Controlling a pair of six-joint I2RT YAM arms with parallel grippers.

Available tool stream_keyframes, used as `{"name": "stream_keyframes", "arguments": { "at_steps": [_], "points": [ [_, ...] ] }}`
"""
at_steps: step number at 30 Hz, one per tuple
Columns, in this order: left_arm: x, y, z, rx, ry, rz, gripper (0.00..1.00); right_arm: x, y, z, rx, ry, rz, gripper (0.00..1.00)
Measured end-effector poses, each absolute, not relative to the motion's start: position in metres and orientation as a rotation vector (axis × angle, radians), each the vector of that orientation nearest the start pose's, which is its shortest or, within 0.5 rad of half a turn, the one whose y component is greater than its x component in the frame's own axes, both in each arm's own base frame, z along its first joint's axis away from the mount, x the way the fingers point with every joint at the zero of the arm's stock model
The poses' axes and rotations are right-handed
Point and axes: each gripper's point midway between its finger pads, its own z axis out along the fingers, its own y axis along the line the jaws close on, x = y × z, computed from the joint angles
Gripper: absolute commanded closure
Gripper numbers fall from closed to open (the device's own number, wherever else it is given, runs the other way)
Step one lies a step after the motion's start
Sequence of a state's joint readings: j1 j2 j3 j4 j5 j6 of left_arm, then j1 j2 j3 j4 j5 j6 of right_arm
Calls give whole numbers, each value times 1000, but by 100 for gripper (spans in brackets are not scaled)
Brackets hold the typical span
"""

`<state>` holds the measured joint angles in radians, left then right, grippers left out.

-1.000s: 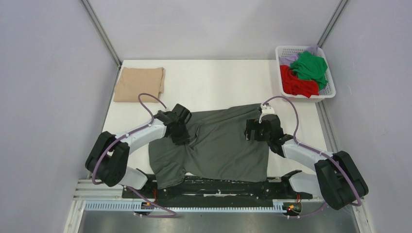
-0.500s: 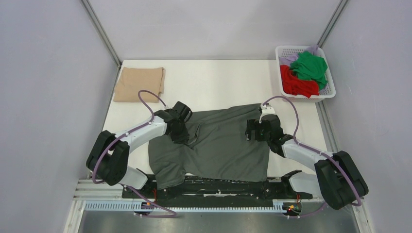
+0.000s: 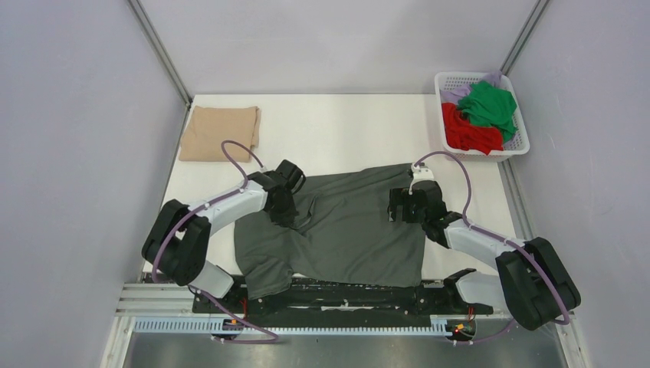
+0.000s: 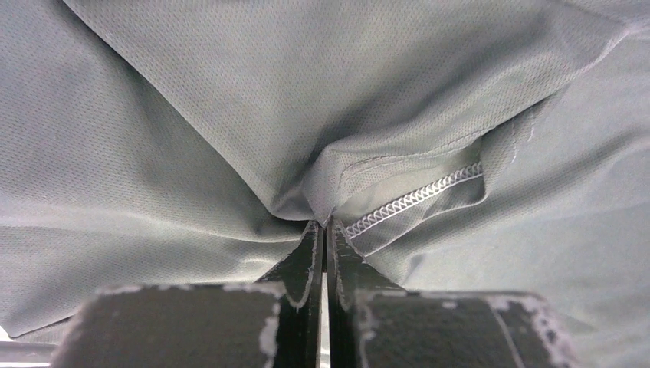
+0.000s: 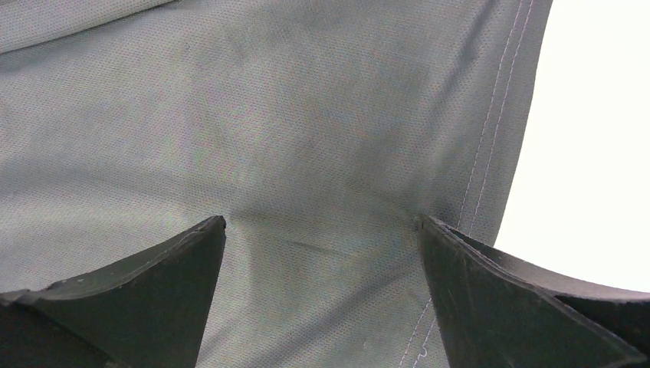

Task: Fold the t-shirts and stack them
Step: Flatten out the tshirt

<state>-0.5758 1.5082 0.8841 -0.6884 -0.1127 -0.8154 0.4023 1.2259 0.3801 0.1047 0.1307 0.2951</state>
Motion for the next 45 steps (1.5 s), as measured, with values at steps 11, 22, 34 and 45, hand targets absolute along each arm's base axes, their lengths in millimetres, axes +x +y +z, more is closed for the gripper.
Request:
{"name": "stream_keyframes", "arguments": {
  "at_steps": [11, 22, 34, 45],
  "points": [
    [279, -170, 71, -381, 2677, -106, 98, 276, 105, 20, -62, 2312, 199, 2],
    [402, -149, 106, -501, 2499, -59, 98, 272, 102, 19, -120, 2318, 178, 2],
    [579, -144, 93, -392, 2378, -60, 18, 272, 105, 18, -193, 2300, 186, 2],
    [592, -151, 88, -200, 2401, -82, 0, 271, 102, 19, -195, 2302, 170, 2]
  ]
}}
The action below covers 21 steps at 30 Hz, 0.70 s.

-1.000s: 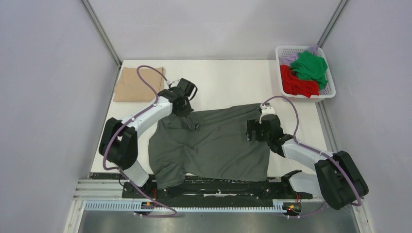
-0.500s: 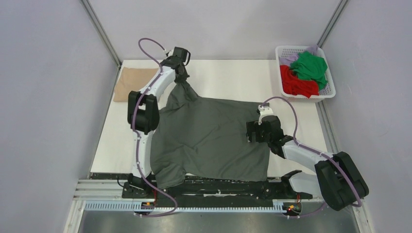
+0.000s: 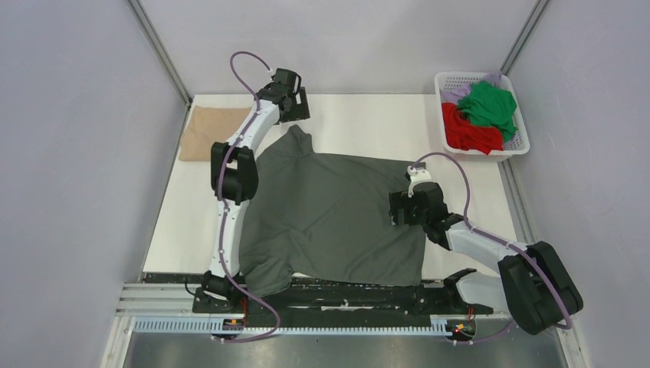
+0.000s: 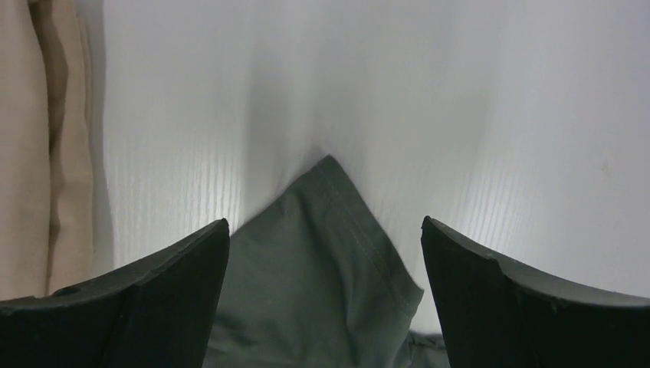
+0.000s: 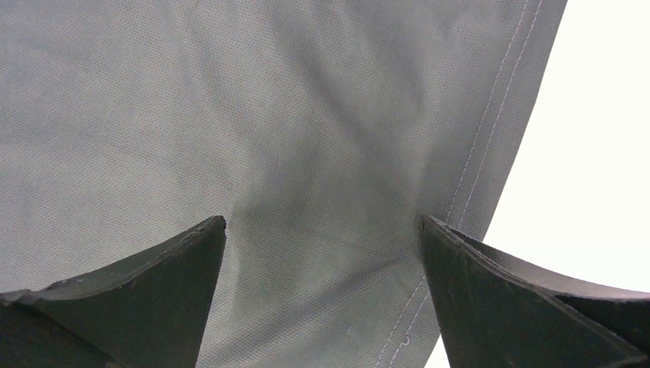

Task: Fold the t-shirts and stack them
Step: Flatten out the tshirt

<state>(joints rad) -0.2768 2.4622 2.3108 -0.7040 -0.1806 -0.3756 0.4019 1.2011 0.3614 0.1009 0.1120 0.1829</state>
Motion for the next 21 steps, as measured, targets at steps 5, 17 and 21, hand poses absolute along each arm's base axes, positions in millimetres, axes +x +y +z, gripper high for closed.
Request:
{"name": "stream_keyframes", "arguments": {
  "at_steps": [5, 17, 21],
  "points": [
    [555, -146, 100, -187, 2446, -65, 0, 276, 100, 31, -177, 2297, 149, 2],
    [427, -148, 98, -214, 2534, -182, 0, 324, 110, 78, -68, 2238, 131, 2],
    [408, -146, 73, -239, 2600, -183, 0, 339, 111, 67, -35, 2277, 120, 2]
  ]
}}
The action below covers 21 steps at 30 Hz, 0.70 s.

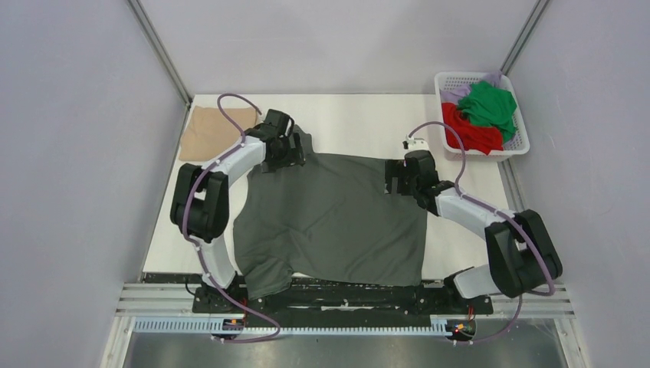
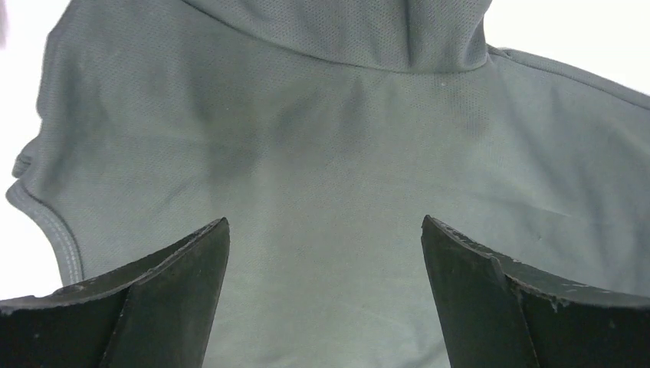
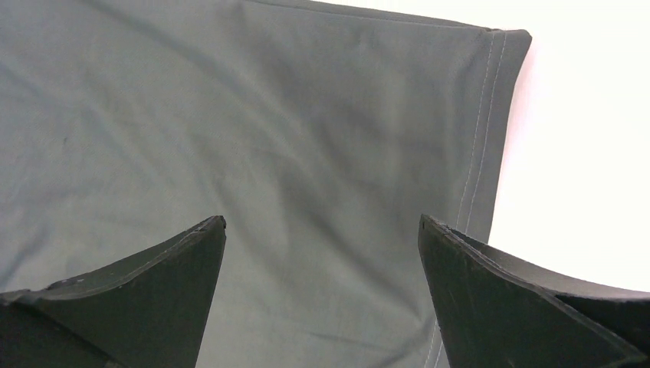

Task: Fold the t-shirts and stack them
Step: Flatten out the tshirt

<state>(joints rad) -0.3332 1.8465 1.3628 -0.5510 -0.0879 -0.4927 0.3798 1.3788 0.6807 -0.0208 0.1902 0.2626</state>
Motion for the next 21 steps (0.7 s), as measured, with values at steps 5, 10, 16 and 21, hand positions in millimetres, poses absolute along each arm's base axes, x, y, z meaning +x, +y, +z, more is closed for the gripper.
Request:
{"name": "stream_keyframes", "arguments": {
  "at_steps": [5, 10, 16, 21],
  "points": [
    [413, -151, 54, -267, 2636, -188, 0, 358, 108, 47, 0, 2335, 103, 2],
    [432, -155, 25, -285, 2681, -143, 0, 370, 105, 31, 17, 2374, 90, 2],
    [469, -162, 25, -352, 2677, -90, 0, 389, 105, 20, 34, 2385, 82, 2],
    [490, -162, 23, -402, 2681, -17, 0, 421, 101, 21, 73, 2354, 79, 2]
  ]
}}
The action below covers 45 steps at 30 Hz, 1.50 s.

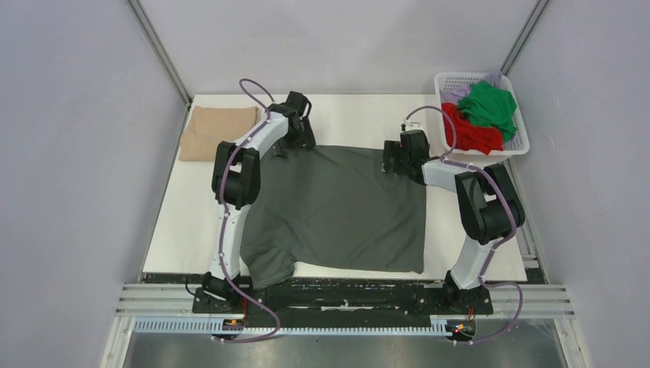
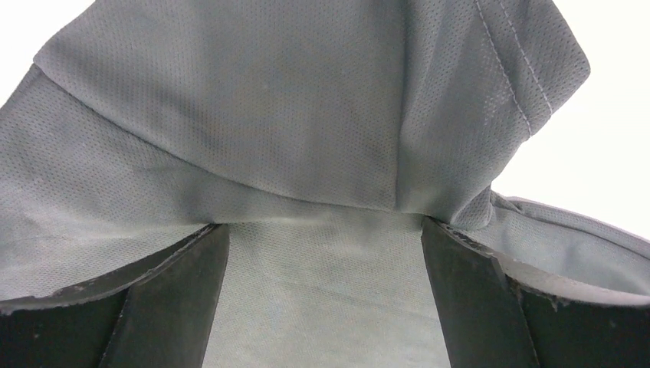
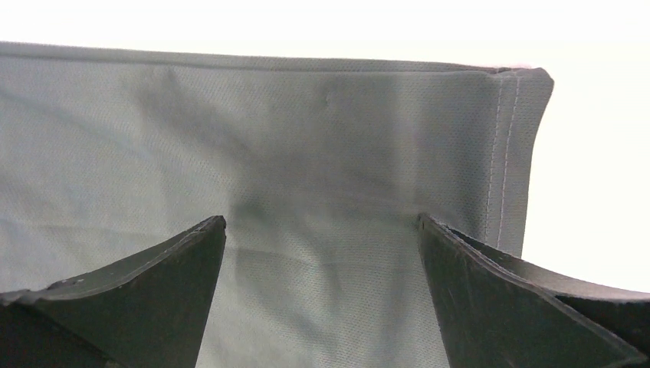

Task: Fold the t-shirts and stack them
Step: Flatten out the tshirt

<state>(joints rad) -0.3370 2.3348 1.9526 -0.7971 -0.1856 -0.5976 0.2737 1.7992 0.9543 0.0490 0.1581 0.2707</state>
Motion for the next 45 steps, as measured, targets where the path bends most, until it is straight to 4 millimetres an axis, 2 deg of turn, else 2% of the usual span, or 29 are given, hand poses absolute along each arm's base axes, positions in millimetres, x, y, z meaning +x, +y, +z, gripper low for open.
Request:
{"name": "stream_keyframes", "arguments": {
  "at_steps": [8, 12, 17, 25, 28, 31, 33, 35, 37, 41, 43, 45],
  "points": [
    [512, -166, 24, -417, 2683, 13, 0, 483, 93, 24, 130, 2295, 86, 2],
    [525, -171, 25, -416, 2662, -7, 0, 507, 89, 26, 152, 2270, 94, 2],
    [542, -181, 27, -412, 2622, -79, 0, 525, 81, 27, 174, 2249, 89, 2],
    [573, -198, 34, -400, 2540, -212, 0, 542, 76, 28, 186, 2230, 78, 2],
    [578, -202, 37, -395, 2526, -249, 0, 542, 74, 29, 185, 2239, 69, 2],
    [578, -204, 38, -390, 2526, -270, 0, 534, 73, 35, 183, 2250, 66, 2],
    [575, -204, 40, -388, 2530, -273, 0, 518, 70, 47, 183, 2246, 66, 2],
    [562, -203, 44, -383, 2554, -257, 0, 496, 68, 68, 182, 2229, 65, 2],
    [542, -203, 53, -369, 2578, -236, 0, 473, 65, 97, 183, 2181, 72, 2],
    [477, -201, 94, -312, 2591, -172, 0, 420, 58, 151, 197, 2049, 108, 2],
    [440, -200, 121, -276, 2566, -175, 0, 392, 53, 162, 215, 1996, 124, 2],
    [399, -197, 144, -246, 2534, -197, 0, 365, 47, 160, 238, 1971, 129, 2]
  ]
}}
